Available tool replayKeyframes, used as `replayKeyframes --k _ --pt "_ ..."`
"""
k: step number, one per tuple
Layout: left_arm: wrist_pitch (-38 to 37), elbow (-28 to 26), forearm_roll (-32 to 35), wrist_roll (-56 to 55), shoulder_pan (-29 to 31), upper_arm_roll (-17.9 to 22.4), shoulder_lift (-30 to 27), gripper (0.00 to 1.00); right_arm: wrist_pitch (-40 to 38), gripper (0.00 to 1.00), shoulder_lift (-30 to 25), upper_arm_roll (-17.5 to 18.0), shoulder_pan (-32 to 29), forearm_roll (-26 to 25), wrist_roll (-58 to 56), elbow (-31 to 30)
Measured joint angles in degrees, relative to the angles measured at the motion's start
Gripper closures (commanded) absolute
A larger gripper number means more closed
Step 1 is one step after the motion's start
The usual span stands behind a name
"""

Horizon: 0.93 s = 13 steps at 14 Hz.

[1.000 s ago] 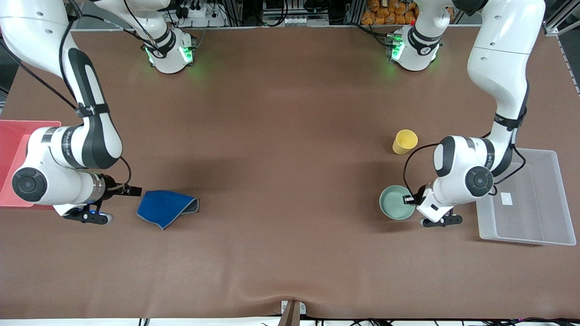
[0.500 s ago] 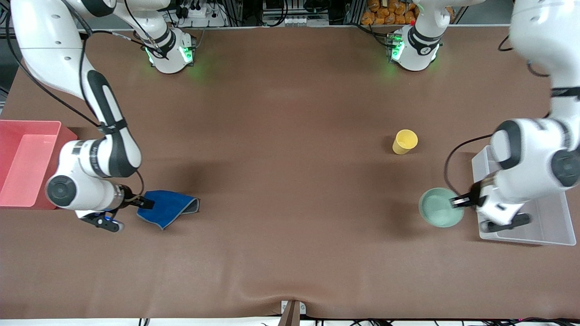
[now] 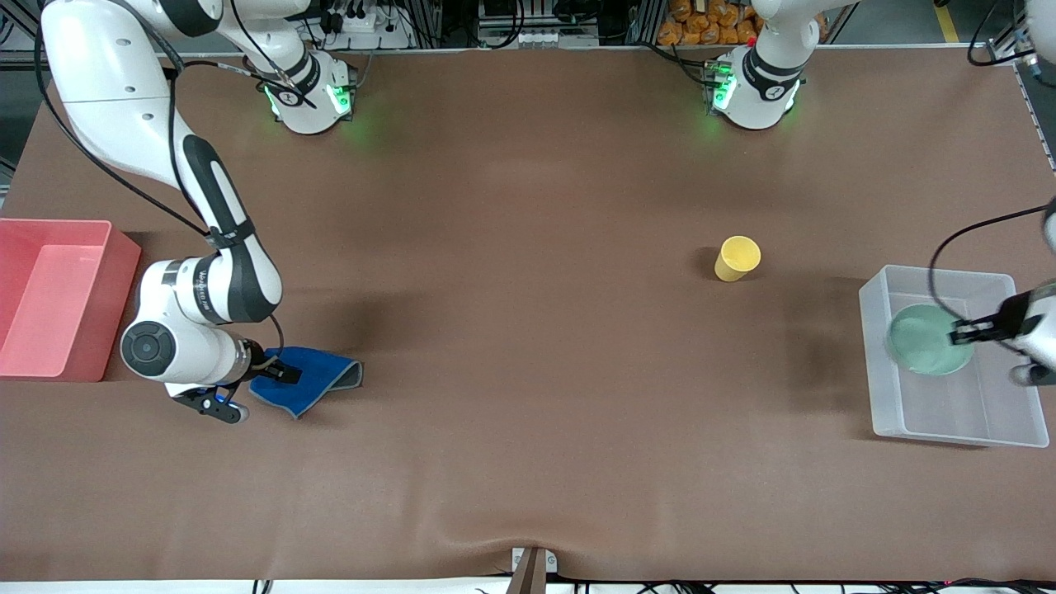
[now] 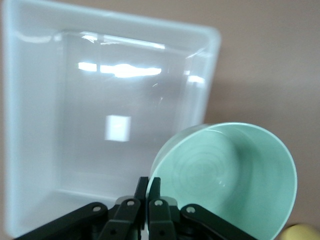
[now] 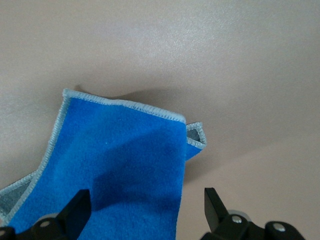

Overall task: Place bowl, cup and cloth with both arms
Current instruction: 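Lift the bowl into the clear bin while the right gripper grasps the cloth, then release the bowl in the clear bin with the left gripper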

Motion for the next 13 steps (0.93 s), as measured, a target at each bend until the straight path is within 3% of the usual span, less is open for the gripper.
replayKeyframes --k 5,6,10,13 --pt "0.1 -1.3 0.0 9.6 6.7 -0.1 1.9 1.00 1.4 0.03 0.3 -0.1 -0.1 0.0 0.5 -0.1" --pt "0.6 -1.9 0.0 9.6 6.7 -0.2 2.6 1.00 2.3 0.10 0.4 -0.2 -0.1 0.0 0.9 -0.4" --pt "6.0 -5.5 0.0 10.3 6.8 -0.8 4.9 1.00 5.8 0.57 0.8 -0.1 -0.2 0.0 4.4 -1.8" --pt "10.1 -6.8 -0.7 14.2 8.5 -0.8 6.8 1.00 7.1 0.65 0.8 0.2 0.2 0.0 9.1 -2.0"
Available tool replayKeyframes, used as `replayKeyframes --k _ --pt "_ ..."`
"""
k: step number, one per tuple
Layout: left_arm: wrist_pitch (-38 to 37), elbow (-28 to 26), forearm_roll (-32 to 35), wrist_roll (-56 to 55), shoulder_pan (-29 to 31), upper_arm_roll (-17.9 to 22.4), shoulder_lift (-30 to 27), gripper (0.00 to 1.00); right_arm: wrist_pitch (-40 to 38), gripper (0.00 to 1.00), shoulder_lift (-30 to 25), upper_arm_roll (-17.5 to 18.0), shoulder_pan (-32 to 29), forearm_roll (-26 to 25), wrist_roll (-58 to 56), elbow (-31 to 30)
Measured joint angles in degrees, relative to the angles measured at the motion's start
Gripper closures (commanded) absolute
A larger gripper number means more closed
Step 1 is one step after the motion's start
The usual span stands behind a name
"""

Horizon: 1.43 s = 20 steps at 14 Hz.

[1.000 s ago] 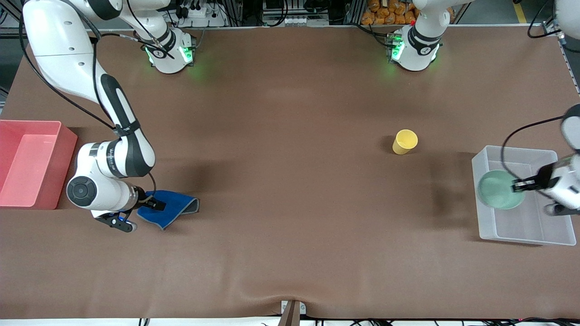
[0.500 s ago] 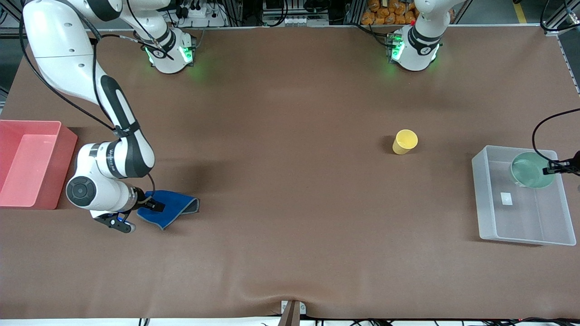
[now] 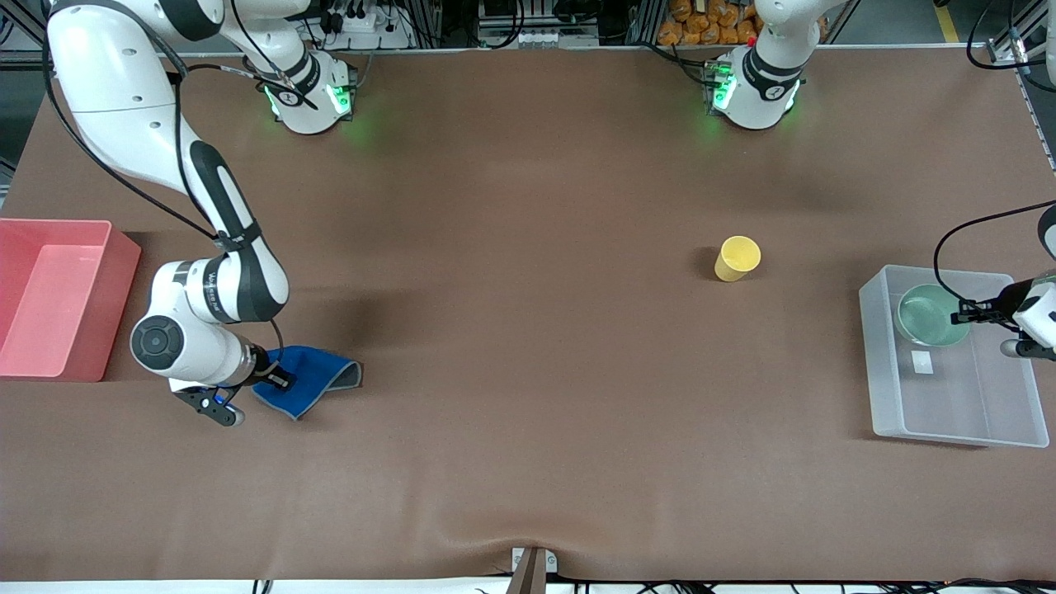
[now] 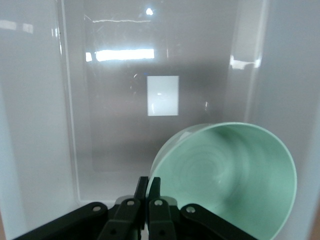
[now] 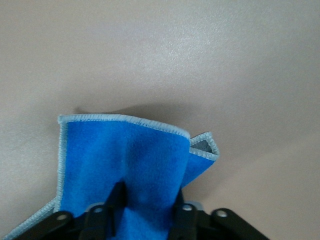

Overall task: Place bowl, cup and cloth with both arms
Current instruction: 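Release the bowl in the clear bin with the left gripper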

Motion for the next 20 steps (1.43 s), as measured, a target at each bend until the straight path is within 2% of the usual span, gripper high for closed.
replayKeyframes --k 3,4,5,6,9,12,15,17,20 --pt "3.0 -0.6 -1.5 1.5 0.8 -0.2 2.3 1.00 0.1 0.69 0.0 0.1 0.1 0.0 0.8 0.0" --pt "3.2 -0.6 -2.0 1.5 0.8 -0.6 2.7 0.90 0.1 0.72 0.0 0.1 0.1 0.0 0.9 0.0" --pt "3.4 -0.6 -2.2 1.5 0.7 -1.1 2.9 0.36 0.1 0.88 0.0 0.1 0.1 0.0 0.9 0.0" --pt "3.5 -0.6 -2.2 1.5 0.6 -1.5 2.9 0.00 0.2 1.00 0.0 0.1 0.1 0.0 0.9 -0.1" --pt "3.8 0.2 -2.2 1.5 -0.1 -1.8 2.9 0.00 0.3 1.00 0.0 0.2 0.2 0.0 1.7 -0.1" --pt "3.4 3.3 -2.1 1.6 -1.4 -1.9 2.4 0.00 0.3 1.00 0.0 0.2 0.2 0.0 2.1 -0.1" --pt "-1.4 6.9 -2.3 0.8 -2.8 -2.4 0.0 0.00 0.3 1.00 0.0 0.2 0.2 0.0 2.4 -0.1" --pt "-2.9 7.4 -2.8 -3.6 -2.9 -5.2 -1.9 0.00 -1.3 1.00 -0.1 0.1 0.2 0.0 2.6 0.2" --pt "-8.8 7.4 -2.6 -14.4 -3.5 -10.8 -4.5 0.00 -10.6 1.00 -1.6 0.1 0.2 -2.8 2.6 2.8"
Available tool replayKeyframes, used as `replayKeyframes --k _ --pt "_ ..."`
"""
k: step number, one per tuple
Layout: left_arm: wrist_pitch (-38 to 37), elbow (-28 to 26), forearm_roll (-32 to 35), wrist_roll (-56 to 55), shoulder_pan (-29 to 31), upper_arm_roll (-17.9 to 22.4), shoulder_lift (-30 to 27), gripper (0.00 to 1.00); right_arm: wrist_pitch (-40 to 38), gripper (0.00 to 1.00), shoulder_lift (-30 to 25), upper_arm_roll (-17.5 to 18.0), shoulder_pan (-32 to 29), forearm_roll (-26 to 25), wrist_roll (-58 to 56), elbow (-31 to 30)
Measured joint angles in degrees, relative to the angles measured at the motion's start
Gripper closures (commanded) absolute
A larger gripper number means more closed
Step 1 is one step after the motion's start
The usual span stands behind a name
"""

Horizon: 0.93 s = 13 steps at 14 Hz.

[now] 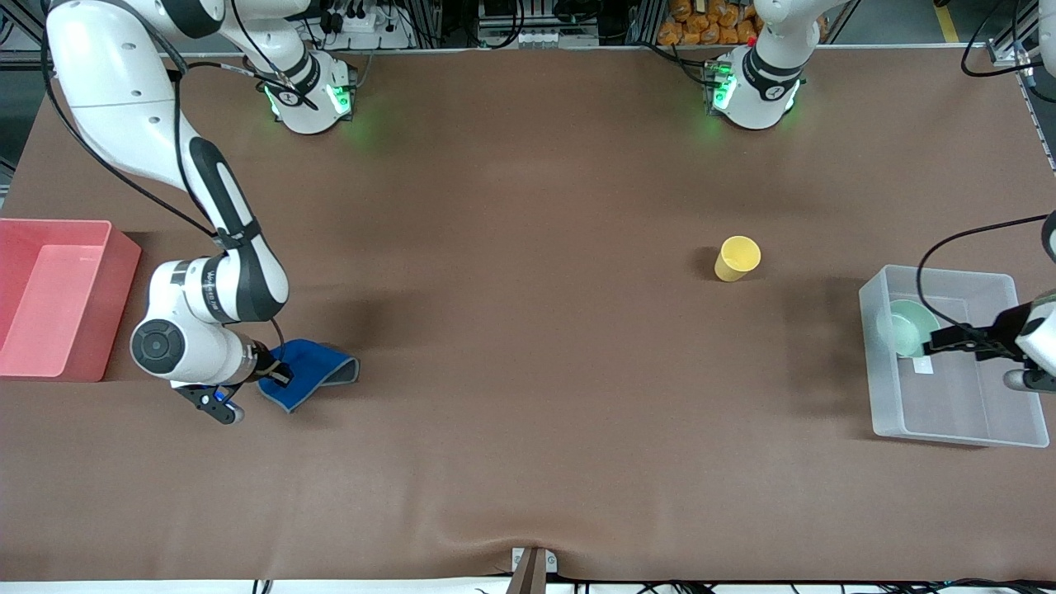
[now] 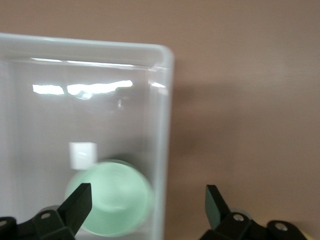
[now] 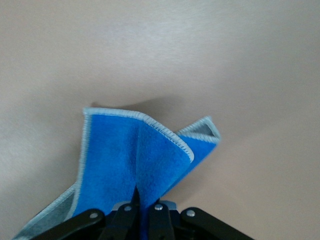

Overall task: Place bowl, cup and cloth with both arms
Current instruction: 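Release the bowl in the clear bin with the left gripper, then grasp the yellow cup with the left gripper while the right gripper carries the cloth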

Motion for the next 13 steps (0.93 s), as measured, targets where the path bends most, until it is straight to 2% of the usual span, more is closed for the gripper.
replayKeyframes --k 2,5,9,13 --pt "-2.3 -0.3 1.1 -8.5 -1.5 -3.4 -1.7 0.00 -9.0 1.00 -2.3 0.1 0.0 -3.0 0.0 2.6" --pt "-3.4 -2.0 2.2 -19.6 -6.3 -6.4 -3.2 0.00 -19.5 1.00 -5.8 0.2 0.0 -3.9 -1.9 6.3" --pt "-3.4 -8.3 2.5 -22.2 -8.6 -8.2 -4.5 0.00 -32.2 1.00 -11.5 -0.1 -0.3 -3.9 -10.2 10.7" --pt "-2.7 -16.8 2.5 -22.2 -8.2 -9.6 -8.8 0.00 -36.4 1.00 -15.0 -0.4 -3.0 -3.9 -18.0 11.1"
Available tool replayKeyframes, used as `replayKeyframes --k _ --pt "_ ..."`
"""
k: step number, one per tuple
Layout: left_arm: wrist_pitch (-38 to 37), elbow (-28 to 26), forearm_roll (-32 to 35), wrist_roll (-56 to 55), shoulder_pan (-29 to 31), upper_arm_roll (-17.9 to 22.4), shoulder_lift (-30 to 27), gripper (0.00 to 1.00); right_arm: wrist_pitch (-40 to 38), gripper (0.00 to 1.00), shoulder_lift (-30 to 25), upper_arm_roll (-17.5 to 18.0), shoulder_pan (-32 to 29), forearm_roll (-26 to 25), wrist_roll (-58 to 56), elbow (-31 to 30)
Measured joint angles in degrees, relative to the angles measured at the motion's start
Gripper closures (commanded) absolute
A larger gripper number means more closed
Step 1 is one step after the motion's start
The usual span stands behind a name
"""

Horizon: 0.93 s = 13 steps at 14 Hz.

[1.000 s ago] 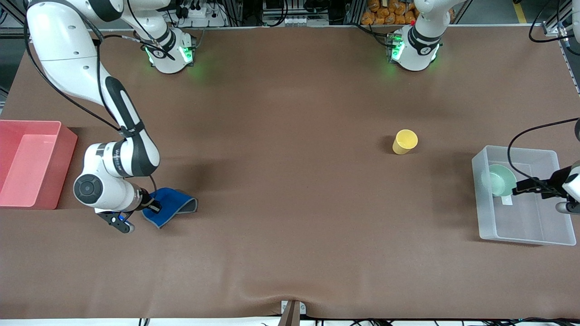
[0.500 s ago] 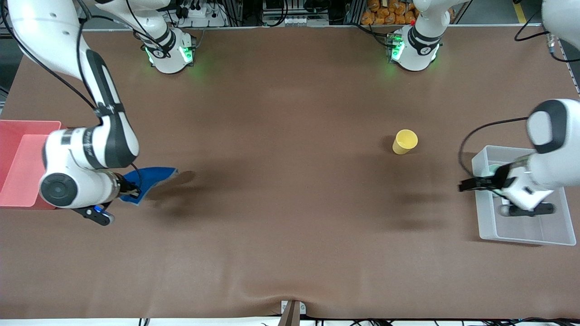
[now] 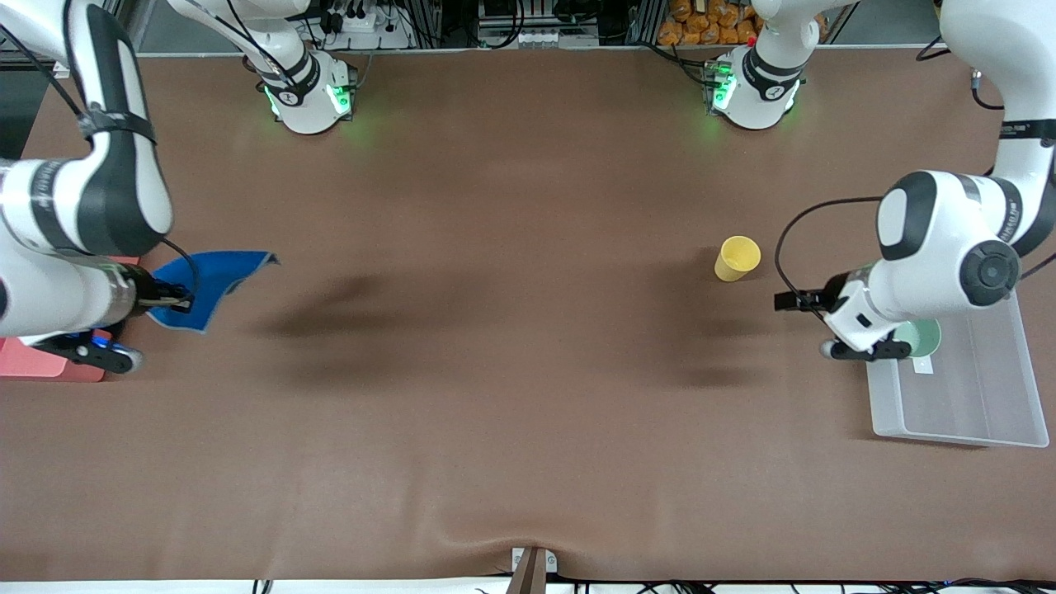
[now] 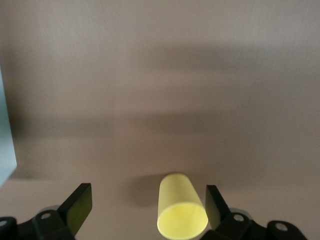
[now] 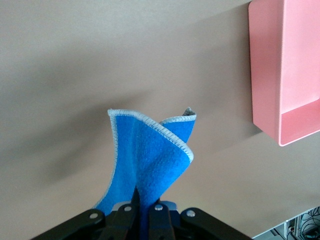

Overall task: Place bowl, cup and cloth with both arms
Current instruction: 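Grasp the yellow cup with the left gripper while the right gripper carries the cloth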

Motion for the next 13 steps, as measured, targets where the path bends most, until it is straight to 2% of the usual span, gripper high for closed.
replayKeyframes --k 4,7,9,11,13 --pt "9.7 -12.6 0.0 -2.4 0.0 -2.8 -4.8 0.00 -2.1 1.00 -2.3 0.0 -2.9 0.0 -8.1 -0.2" --pt "12.8 -19.3 0.0 -2.9 0.0 -4.0 -7.5 0.01 -2.5 1.00 -4.5 -0.1 -5.9 0.0 -14.2 -1.8" --pt "14.5 -22.5 0.4 -2.9 0.0 -4.0 -8.9 0.13 -1.5 1.00 -5.3 -0.1 -6.7 0.0 -16.4 -3.8" --pt "15.9 -24.6 0.6 -2.9 0.1 -4.0 -9.7 0.15 -0.5 1.00 -5.4 -0.1 -7.5 0.0 -19.1 -5.4" --pt "16.3 -25.6 1.5 -2.9 0.1 -4.0 -9.9 0.22 -0.3 1.00 -5.6 -0.2 -9.4 0.0 -22.8 -6.0"
